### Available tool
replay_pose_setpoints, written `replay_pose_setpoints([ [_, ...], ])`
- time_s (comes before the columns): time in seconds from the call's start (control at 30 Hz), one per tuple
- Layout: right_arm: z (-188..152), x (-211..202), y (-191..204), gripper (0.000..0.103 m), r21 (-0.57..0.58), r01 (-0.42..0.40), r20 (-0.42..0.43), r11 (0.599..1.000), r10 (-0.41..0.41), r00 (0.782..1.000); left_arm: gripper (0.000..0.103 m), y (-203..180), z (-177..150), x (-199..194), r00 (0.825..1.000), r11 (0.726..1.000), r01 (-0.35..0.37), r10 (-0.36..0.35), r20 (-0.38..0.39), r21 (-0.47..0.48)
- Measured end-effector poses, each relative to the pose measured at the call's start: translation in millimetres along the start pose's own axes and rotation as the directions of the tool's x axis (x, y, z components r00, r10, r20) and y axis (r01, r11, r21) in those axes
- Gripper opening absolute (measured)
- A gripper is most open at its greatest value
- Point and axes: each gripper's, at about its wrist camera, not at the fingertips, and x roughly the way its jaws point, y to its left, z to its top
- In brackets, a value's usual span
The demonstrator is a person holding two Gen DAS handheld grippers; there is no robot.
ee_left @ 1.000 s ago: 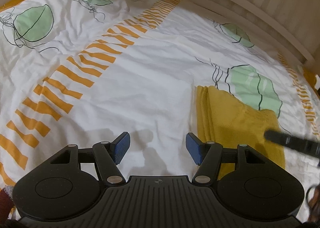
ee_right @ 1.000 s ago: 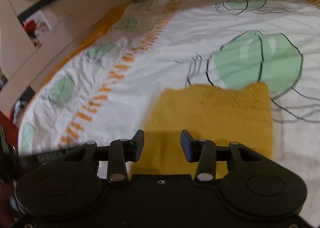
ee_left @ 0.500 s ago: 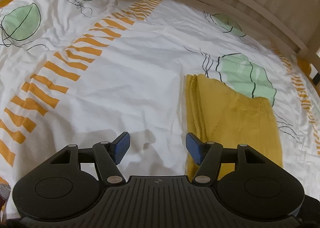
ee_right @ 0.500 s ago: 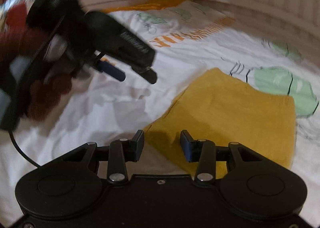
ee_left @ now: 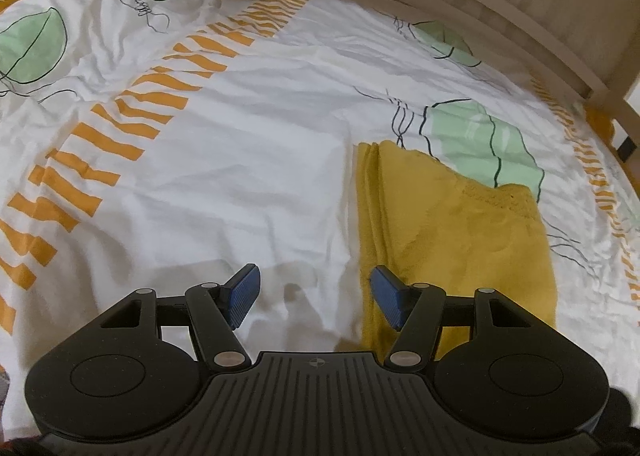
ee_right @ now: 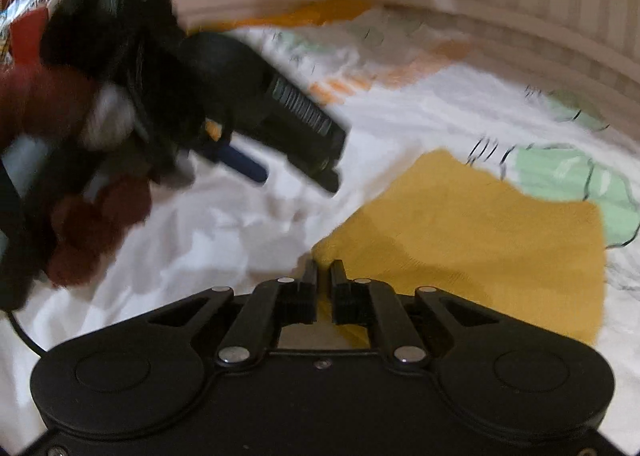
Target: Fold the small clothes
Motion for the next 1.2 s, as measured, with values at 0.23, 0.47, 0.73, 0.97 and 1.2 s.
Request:
replay_pose_setpoints([
  [0.23,-17.4,-0.8,-9.5,0.038,0.064,-0.051,0.002,0.997,0.051,0.999,0.060,-24.2,-6.3,15.0,0.997,0.994,0.070,-0.068,-0.022,0.088],
  [0.47,-28.8,-21.1,-13.1,0.049,0.059,-0.089,0.013,0.994,0.089,0.996,0.061,-41.9,-17.9,36.0,0.998,0.986,0.043,-0.035,-0.054,0.163],
  [0.73,-28.6,-55.4,-53.5,0.059,0.046,-0.026,0.033,0.999,0.024,0.999,0.061,-18.4,-19.1,44.2,0.995,0.996,0.063,-0.058,-0.079,0.062],
  [0.97,-5.7,-50.3,-116.7,0.059,0.128,0.089,0.098,0.988,-0.102,0.990,0.061,-22.8,-20.5,45.4,0.996,0.995,0.056,-0.050,-0.071,0.078],
  [1.2,19.0,25.8,-141.9,0.059,0.131,0.171,0.031,0.976,-0.177,0.984,0.061,-21.8,-20.4,45.0,0.996,0.996,0.058,-0.052,-0.074,0.074],
])
